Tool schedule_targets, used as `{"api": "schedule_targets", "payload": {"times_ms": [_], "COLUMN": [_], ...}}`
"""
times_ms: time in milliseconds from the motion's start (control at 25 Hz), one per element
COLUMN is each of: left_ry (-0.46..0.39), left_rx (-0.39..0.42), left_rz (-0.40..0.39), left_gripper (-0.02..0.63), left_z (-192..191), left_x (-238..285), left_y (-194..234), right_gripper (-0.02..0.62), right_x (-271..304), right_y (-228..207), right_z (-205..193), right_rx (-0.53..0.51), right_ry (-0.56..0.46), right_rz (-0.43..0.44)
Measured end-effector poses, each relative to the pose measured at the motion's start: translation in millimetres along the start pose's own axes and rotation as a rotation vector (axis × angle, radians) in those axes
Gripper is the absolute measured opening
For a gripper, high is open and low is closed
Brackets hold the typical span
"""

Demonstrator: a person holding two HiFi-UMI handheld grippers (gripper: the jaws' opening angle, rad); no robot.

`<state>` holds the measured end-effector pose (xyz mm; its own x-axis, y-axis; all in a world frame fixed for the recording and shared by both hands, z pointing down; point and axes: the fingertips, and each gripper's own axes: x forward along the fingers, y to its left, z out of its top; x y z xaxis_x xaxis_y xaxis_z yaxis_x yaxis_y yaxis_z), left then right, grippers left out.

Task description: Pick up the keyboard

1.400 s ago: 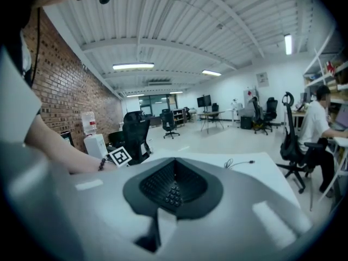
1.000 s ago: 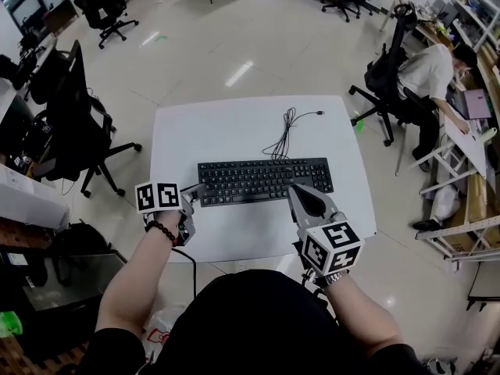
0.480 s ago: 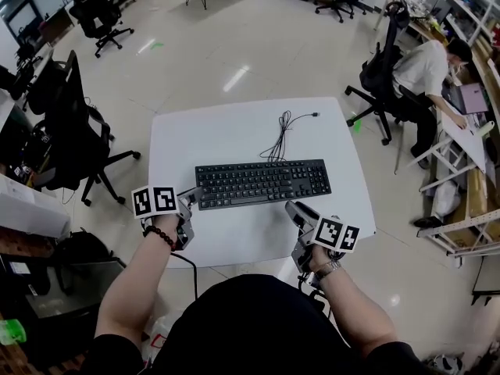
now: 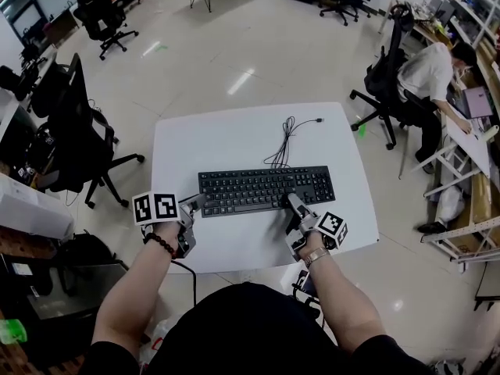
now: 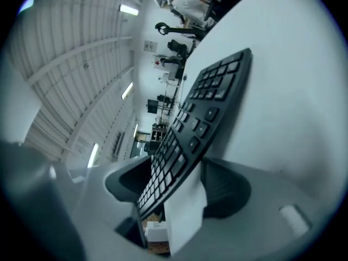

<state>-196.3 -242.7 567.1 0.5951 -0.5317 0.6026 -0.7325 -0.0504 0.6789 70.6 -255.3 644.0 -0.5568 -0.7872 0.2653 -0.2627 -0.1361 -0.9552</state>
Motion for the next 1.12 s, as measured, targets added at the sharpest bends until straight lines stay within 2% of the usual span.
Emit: {"api": "schedule_targets", "payload": {"times_ms": [200,240,280,440,560,720,920,1120], "left_ry": [0.006,0.007,0.008,0.004,-0.011,-0.055,-0.147,-0.239], "left_rx": [0.003,0.005,0.007,0.000,-0.008,-0.006,-0.002,0.037], "left_rz": [0.000,0.000,0.000,-0.002,-0.020,-0.074,-0.199,-0.312], "left_gripper": [0.074,0.074,0.074,0.075,0.077,0.077,0.077,0.078], "left_z": [-2.5,-3.1,-3.7,-5.9,-5.8,0.4,16.1,34.9], "left_x": [-1.8,-1.8,-1.4,0.6,0.9,-6.7,-22.6,-44.8], "left_y": [-4.3,-5.2,-6.0,-6.1,-4.8,-9.1,-26.7,-46.6], "right_gripper": [0.281,0.245,0.179,0.129,0.121,0.114,0.112,0.112], "right_x": [16.4,18.4,19.8,17.6,12.8,2.0,-16.6,-37.0], "right_y": [-9.4,-10.0,-10.5,-5.5,3.1,39.8,102.8,167.8], "right_z": [16.6,18.6,20.7,26.7,29.0,33.8,41.9,38.2], "right_rx": [0.070,0.072,0.071,0.050,0.019,-0.060,-0.220,-0.367], "right_ry": [-0.078,-0.085,-0.090,-0.112,-0.122,-0.123,-0.116,-0.119], "right_rz": [0.071,0.076,0.078,0.085,0.082,0.120,0.168,0.231]}}
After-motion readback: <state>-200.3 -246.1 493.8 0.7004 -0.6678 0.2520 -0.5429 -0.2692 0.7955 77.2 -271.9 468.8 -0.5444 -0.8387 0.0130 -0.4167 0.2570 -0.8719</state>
